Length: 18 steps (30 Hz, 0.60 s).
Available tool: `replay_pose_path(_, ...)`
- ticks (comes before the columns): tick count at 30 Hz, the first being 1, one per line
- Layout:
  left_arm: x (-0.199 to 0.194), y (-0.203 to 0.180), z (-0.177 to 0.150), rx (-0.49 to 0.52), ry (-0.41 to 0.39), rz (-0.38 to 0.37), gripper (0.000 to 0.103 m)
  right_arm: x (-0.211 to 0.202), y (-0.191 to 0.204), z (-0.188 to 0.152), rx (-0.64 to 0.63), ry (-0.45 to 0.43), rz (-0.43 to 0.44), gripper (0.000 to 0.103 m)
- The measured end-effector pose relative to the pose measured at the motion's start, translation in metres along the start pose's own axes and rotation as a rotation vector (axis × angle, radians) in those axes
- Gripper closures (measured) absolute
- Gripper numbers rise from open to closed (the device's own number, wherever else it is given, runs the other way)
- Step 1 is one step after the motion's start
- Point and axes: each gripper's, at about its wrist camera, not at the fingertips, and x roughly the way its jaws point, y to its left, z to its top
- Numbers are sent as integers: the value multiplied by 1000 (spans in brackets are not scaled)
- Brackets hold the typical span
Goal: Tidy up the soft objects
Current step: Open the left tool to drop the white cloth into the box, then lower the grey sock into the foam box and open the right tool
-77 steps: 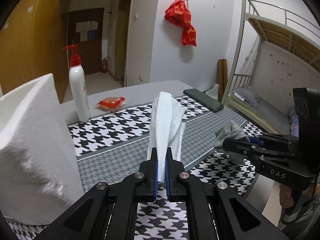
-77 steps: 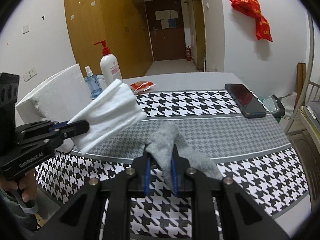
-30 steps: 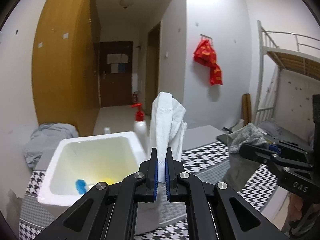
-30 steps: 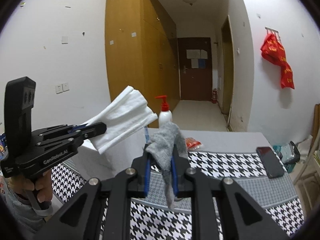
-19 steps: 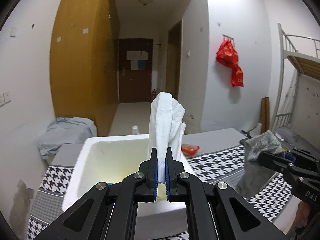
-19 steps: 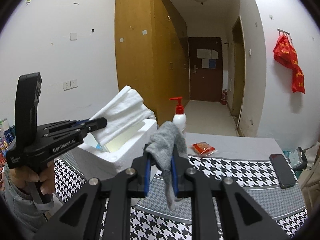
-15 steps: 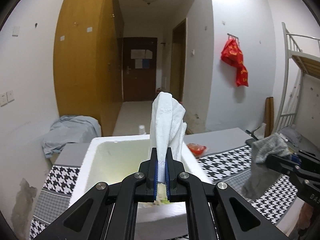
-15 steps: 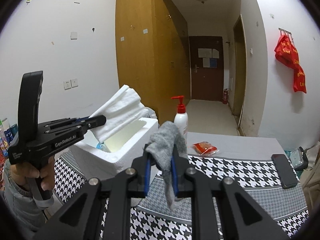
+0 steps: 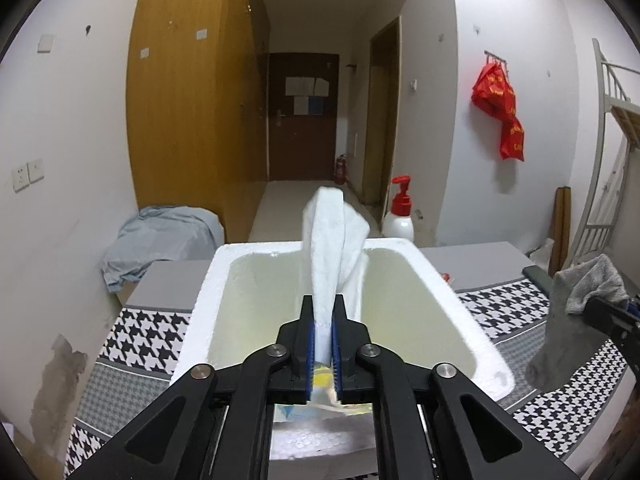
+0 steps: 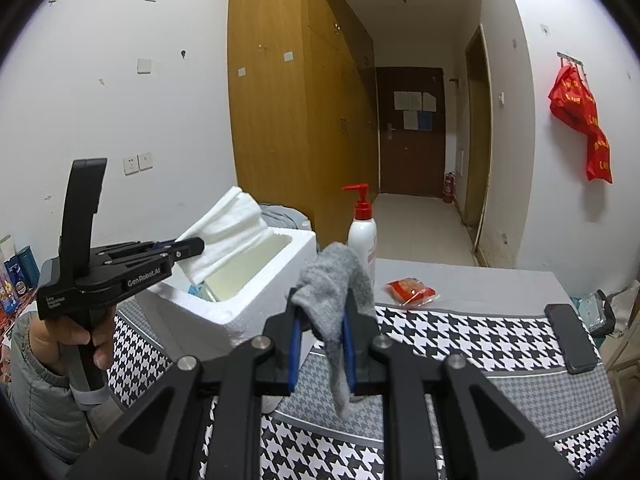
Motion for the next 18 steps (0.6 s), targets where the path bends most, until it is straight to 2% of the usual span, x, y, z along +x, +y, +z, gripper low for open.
replay_pose_path(1, 0, 1, 0, -1, -1, 4, 82, 0, 1, 0, -3, 1, -2, 82)
replay_pose_path(3, -2, 4, -1, -17, -9, 6, 45, -1, 2, 0, -3, -2, -2, 82)
replay_pose_path(5, -6, 8, -1, -33, -30, 18, 28, -1, 3, 0, -3, -2, -5, 82)
replay_pose_path(7, -10, 11, -1, -37, -51, 29, 18, -1, 2, 0, -1, -2, -9, 82)
replay_pose_path(9, -14, 12, -1, -45, -72, 34, 4, -2, 2, 1, 2, -2, -14, 82)
replay_pose_path(12, -24, 15, -1, -48, -121, 41, 1, -2, 3, 1, 5, -5, -20, 82)
replay_pose_path(18, -37, 24, 0, -54, -148, 52, 1, 0, 7, 1, -1, -11, -35, 82)
